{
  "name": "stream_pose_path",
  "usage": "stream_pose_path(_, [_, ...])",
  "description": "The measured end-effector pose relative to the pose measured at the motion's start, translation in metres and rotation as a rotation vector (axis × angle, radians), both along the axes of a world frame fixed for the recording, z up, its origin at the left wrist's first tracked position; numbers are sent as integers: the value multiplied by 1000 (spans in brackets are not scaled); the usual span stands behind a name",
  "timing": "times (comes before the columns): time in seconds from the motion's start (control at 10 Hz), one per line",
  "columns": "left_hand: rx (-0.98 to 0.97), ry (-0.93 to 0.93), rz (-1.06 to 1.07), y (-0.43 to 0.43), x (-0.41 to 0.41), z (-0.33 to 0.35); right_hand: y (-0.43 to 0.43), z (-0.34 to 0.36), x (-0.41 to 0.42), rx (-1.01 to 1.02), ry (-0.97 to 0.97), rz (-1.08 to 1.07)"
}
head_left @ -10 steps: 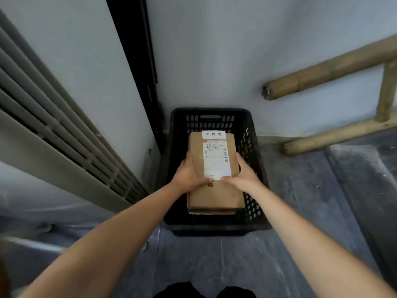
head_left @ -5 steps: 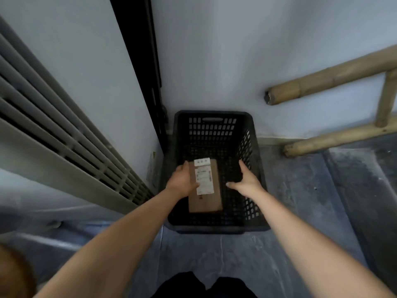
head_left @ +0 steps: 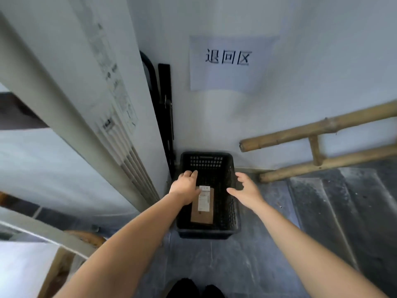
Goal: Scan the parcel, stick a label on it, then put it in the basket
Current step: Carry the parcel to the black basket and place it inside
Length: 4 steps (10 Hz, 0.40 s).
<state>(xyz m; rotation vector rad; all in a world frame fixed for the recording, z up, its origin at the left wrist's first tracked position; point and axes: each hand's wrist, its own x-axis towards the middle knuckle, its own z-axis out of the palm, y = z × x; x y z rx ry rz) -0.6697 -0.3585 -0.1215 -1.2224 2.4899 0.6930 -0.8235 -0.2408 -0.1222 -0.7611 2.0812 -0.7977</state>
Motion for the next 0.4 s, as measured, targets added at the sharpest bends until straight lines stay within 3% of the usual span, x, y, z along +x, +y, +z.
stream_pose_path(0.2, [-107,53,-16,1,10,90,23,137,16,-355,30,-105])
stream_pose_path(0.3, [-157,66,-16,-5,16,119,42,225,33,-704,-34,-140])
stream_pose_path(0.4, [-190,82,-9,-6,22,145,90,326,45,-1093,27,-40])
